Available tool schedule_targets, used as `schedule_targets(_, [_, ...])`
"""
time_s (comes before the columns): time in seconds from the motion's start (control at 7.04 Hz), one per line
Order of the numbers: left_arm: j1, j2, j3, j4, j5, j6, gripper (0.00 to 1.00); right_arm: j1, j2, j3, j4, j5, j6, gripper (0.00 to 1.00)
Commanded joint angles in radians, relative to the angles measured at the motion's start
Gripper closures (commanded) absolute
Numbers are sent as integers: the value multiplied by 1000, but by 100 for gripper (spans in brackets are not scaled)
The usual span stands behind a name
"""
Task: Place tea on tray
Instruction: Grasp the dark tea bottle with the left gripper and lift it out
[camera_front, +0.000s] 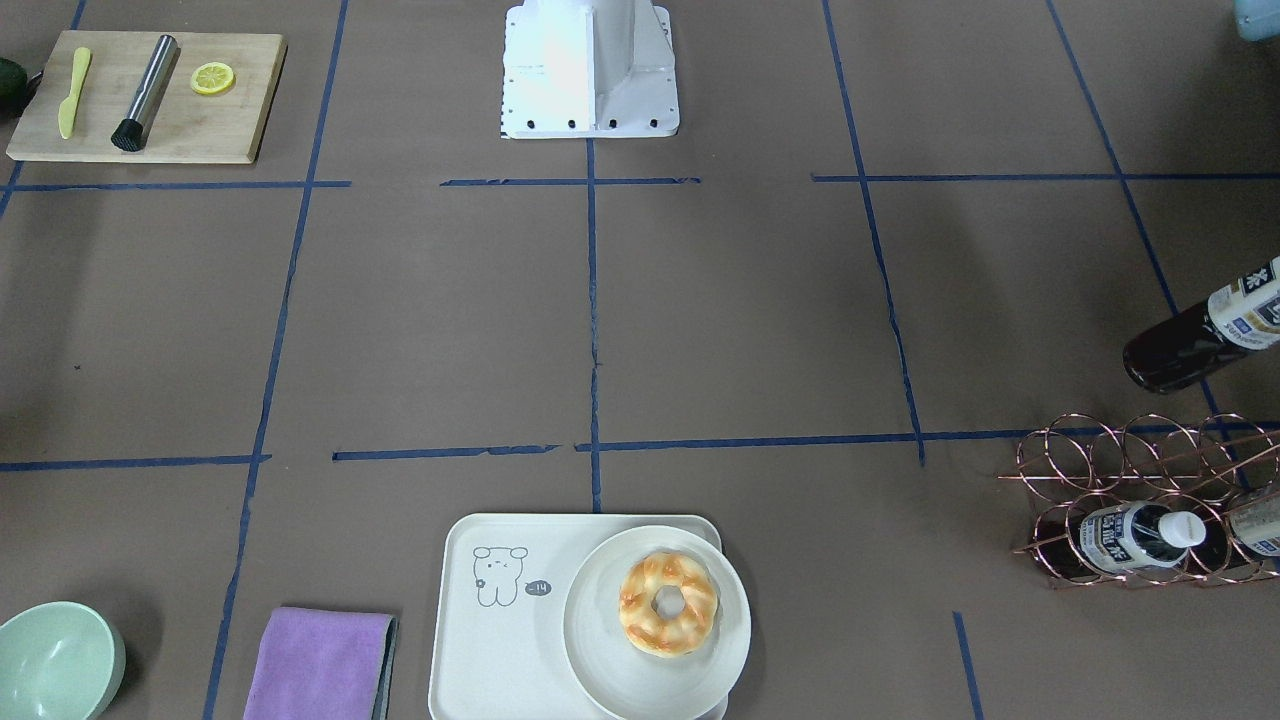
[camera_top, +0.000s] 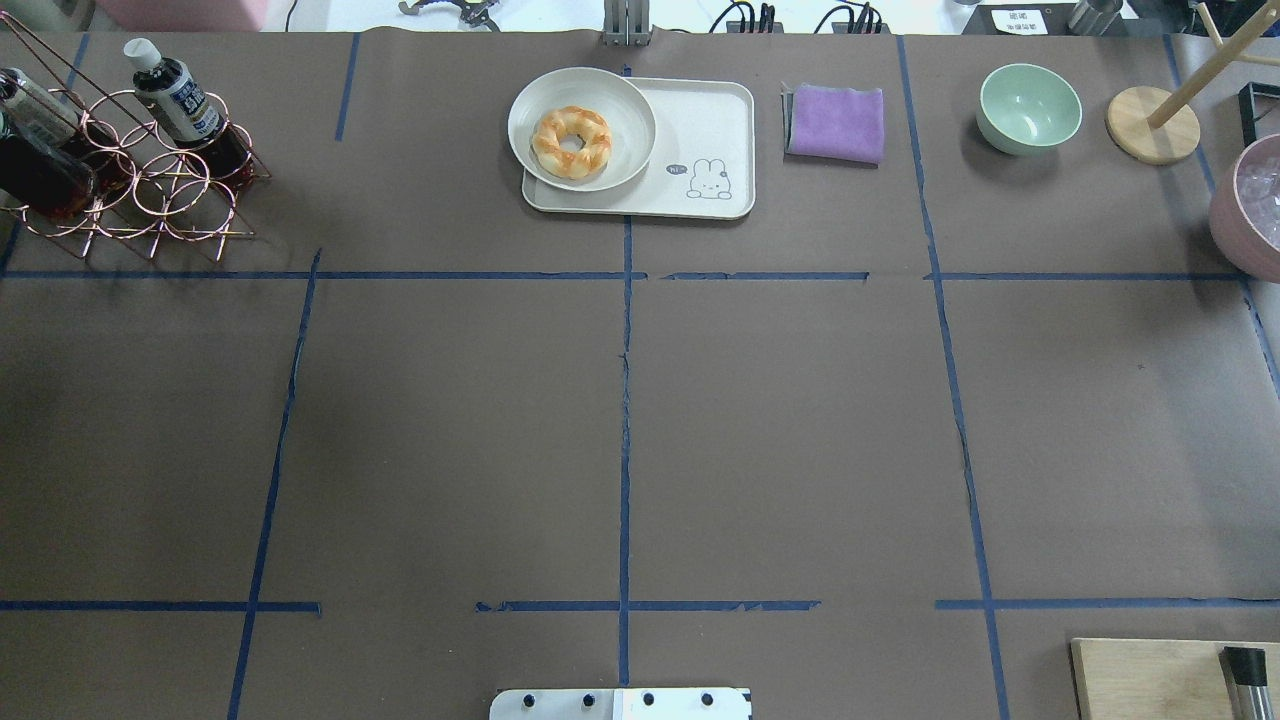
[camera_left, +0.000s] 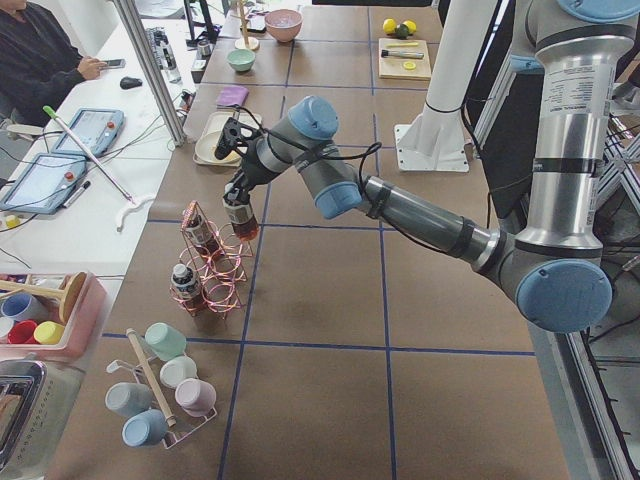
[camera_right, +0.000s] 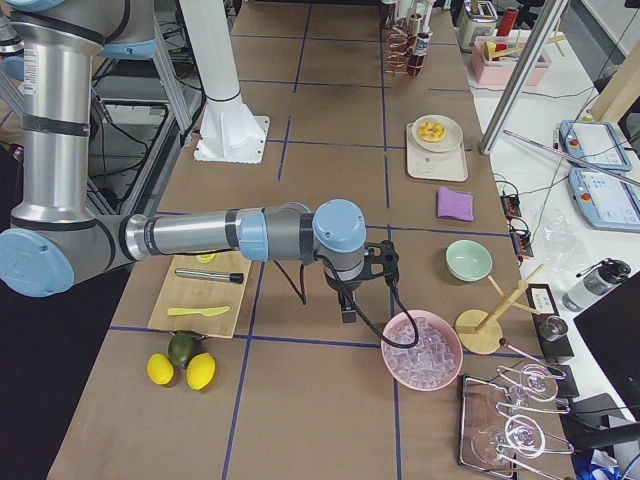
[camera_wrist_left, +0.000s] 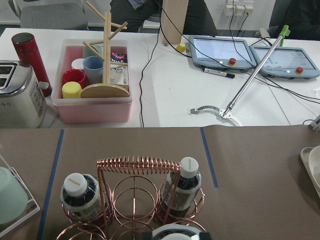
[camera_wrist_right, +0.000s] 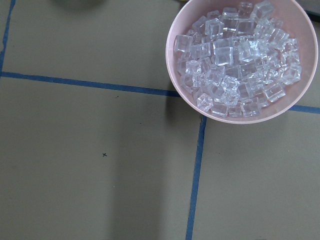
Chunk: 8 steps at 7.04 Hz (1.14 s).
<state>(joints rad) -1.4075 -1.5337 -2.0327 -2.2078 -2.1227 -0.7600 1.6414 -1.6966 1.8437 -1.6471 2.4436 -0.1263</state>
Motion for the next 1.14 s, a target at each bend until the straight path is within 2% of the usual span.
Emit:
schedule_targets(0.0, [110, 40, -133, 99, 82, -62, 100, 0, 0, 0, 0, 0, 0, 0])
schedule_targets(0.14, [275, 30, -208, 194, 250, -114, 100, 0, 0, 2, 0, 0, 0, 0])
schedule_targets(0.28, [379, -30, -251, 300, 339, -163, 100, 0, 0, 2, 0, 0, 0, 0])
schedule_targets(0.71, [731, -500, -242, 797, 623, -367, 100, 0, -2, 2, -2, 2, 0, 0])
schedule_targets(0.85, [819, -547, -219, 821, 682, -439, 100, 0, -2, 2, 0, 2, 0, 0])
schedule_targets(0.99, [872, -624, -142, 821, 732, -499, 100, 0, -2, 3, 0, 2, -1, 0])
